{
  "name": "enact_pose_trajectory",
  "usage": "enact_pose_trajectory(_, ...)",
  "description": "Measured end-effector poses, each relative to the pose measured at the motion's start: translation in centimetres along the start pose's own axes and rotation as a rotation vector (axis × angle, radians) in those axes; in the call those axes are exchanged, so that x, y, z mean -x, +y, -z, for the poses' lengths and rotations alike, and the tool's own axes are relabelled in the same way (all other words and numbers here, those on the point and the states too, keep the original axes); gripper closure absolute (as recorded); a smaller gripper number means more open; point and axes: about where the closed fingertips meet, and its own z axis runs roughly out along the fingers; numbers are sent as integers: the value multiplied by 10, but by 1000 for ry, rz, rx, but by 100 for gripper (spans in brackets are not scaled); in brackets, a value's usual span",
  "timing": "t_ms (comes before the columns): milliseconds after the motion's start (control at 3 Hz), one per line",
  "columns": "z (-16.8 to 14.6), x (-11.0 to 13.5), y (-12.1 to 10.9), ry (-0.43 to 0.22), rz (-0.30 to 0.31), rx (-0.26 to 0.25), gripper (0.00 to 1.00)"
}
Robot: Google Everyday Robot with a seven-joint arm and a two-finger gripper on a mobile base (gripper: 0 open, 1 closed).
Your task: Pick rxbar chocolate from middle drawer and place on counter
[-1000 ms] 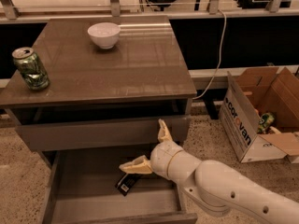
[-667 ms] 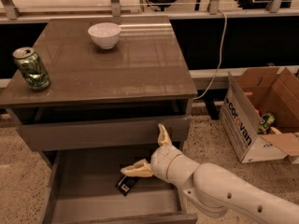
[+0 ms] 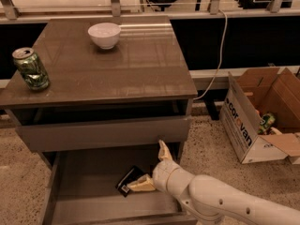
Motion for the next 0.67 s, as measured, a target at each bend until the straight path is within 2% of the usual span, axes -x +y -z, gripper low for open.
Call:
enact_pose_trajectory(333,-10,-30,10,35,-38,57,0)
enact_pose_trajectory(667,-29,-43,19,28,-84,103,0)
